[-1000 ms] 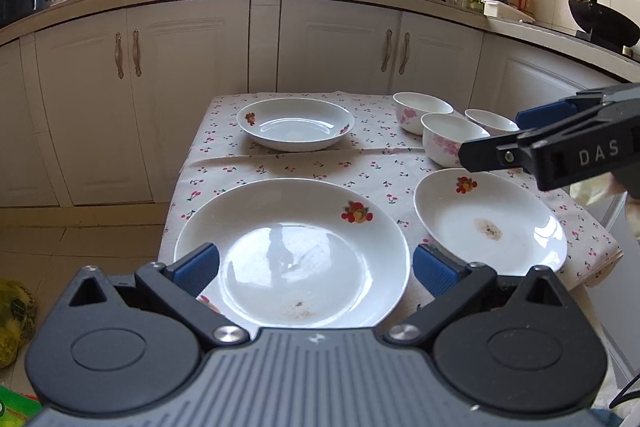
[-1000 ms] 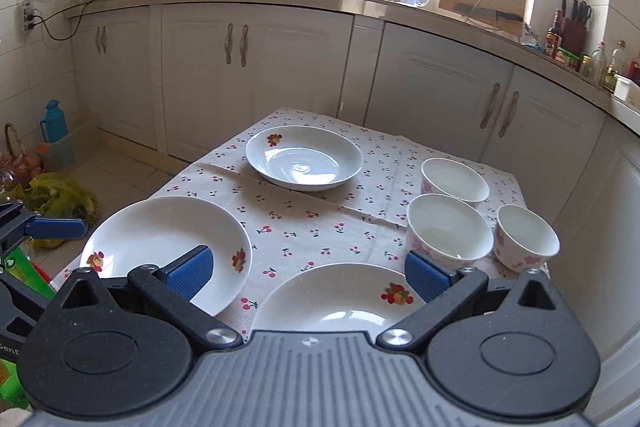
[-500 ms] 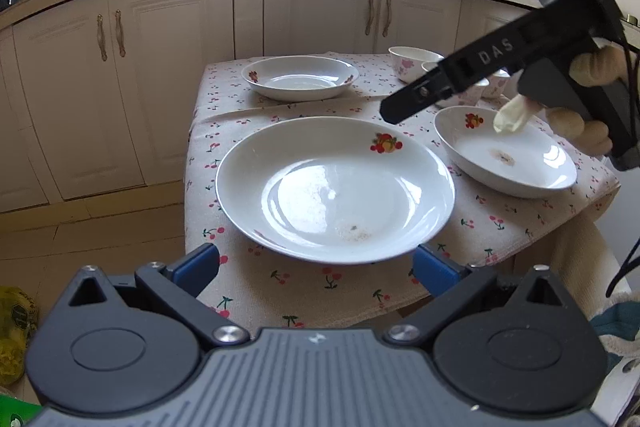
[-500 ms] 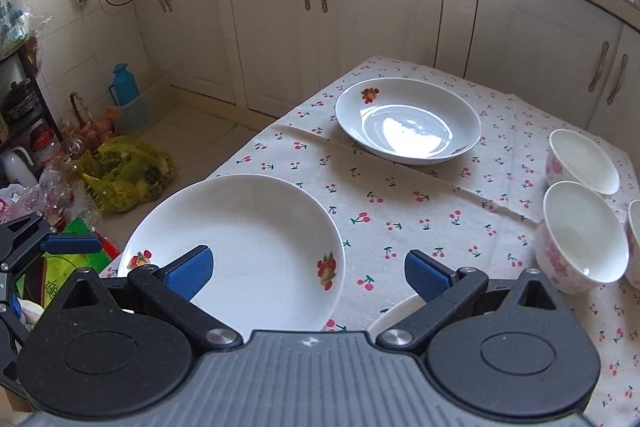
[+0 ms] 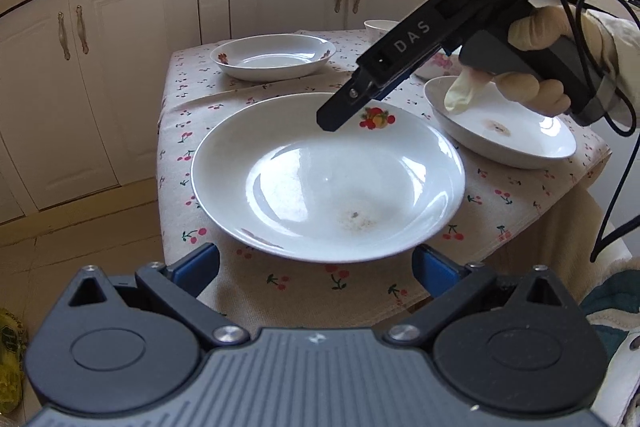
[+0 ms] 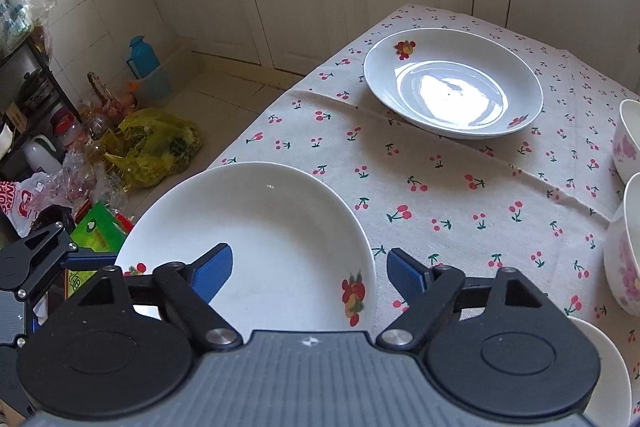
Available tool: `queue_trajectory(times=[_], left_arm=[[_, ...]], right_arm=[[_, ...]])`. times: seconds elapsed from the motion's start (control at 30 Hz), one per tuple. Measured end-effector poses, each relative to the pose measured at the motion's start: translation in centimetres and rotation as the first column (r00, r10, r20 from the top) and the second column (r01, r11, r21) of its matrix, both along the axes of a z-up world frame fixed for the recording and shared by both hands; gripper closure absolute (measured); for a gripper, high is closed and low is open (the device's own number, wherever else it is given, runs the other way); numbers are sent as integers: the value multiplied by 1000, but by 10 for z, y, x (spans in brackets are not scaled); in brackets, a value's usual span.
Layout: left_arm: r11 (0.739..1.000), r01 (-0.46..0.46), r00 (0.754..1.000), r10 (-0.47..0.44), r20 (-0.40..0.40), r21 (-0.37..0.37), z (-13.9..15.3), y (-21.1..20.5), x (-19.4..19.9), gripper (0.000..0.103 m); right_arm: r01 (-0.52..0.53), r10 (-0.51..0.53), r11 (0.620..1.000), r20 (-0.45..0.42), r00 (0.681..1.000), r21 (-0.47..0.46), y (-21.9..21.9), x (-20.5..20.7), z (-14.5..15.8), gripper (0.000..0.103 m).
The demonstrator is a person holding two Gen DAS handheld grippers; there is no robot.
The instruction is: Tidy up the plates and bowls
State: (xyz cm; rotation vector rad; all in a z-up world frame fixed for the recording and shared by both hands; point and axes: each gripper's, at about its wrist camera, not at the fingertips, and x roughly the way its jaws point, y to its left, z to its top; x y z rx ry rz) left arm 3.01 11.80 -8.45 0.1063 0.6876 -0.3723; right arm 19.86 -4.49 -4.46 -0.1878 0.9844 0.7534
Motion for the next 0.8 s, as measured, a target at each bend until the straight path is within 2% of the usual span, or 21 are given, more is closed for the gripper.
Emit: queue_trajectory(times=[0.13, 0.33, 0.6, 0.8], left_arm=[[1000, 22, 1000, -22, -2, 10, -1, -2, 2, 3], [999, 50, 999, -50, -14, 9, -2, -2, 7, 5], [998, 66, 998, -65, -24, 12, -1, -4, 11, 5], [997, 73, 997, -73, -2, 16, 2, -3, 27, 6]], right_arm=[[-6, 6, 1000, -32, 999, 1, 1, 7, -6, 28], [-18, 20, 1000, -76, 997, 18, -2, 14, -10, 33], [-30, 31, 999, -82, 996, 22, -2, 16, -8, 33], [-14, 14, 1000, -39, 999, -3, -2, 22, -5, 33]])
